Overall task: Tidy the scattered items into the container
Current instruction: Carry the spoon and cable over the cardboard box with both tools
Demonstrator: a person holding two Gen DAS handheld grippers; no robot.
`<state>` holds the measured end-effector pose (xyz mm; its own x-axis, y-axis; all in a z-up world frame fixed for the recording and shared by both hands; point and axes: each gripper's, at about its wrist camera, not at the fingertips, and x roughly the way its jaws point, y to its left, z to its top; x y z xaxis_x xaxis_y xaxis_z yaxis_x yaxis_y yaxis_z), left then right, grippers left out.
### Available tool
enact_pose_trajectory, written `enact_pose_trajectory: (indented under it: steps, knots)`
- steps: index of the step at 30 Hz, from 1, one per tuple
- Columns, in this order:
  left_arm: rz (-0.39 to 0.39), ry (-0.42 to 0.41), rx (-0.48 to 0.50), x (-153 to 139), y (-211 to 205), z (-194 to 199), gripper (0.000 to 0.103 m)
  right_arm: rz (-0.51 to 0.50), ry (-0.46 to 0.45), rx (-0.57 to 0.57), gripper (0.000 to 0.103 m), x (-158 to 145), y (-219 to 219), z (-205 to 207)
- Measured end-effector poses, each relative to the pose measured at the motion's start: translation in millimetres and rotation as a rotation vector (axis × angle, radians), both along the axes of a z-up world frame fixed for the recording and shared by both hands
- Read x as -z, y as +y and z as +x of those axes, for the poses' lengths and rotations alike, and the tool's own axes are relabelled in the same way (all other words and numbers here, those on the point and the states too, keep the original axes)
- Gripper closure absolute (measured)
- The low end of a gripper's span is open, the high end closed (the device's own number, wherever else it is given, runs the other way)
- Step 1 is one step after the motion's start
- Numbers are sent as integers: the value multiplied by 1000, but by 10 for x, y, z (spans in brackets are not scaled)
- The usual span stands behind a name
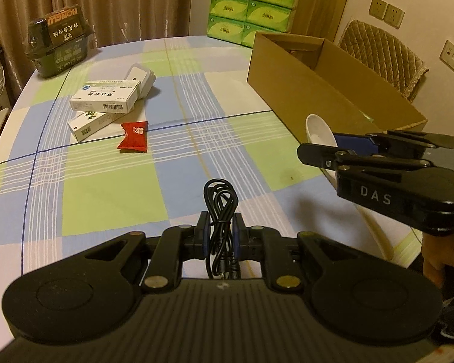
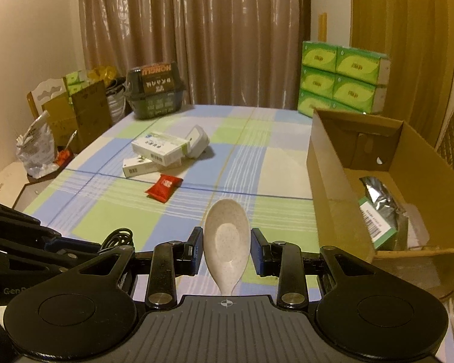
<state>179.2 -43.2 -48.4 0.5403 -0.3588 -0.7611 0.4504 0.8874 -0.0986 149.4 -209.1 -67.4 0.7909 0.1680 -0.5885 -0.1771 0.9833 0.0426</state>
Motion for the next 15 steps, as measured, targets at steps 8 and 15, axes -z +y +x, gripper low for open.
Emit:
enact_pose_trajectory:
  steps: [8, 15]
  knots:
    - [-19, -9, -4, -98, -52, -97, 92, 2, -22, 11, 73, -117, -76, -116]
    - [-24, -22, 9, -161, -154, -130, 92, 6, -35, 27, 73, -182, -185, -172]
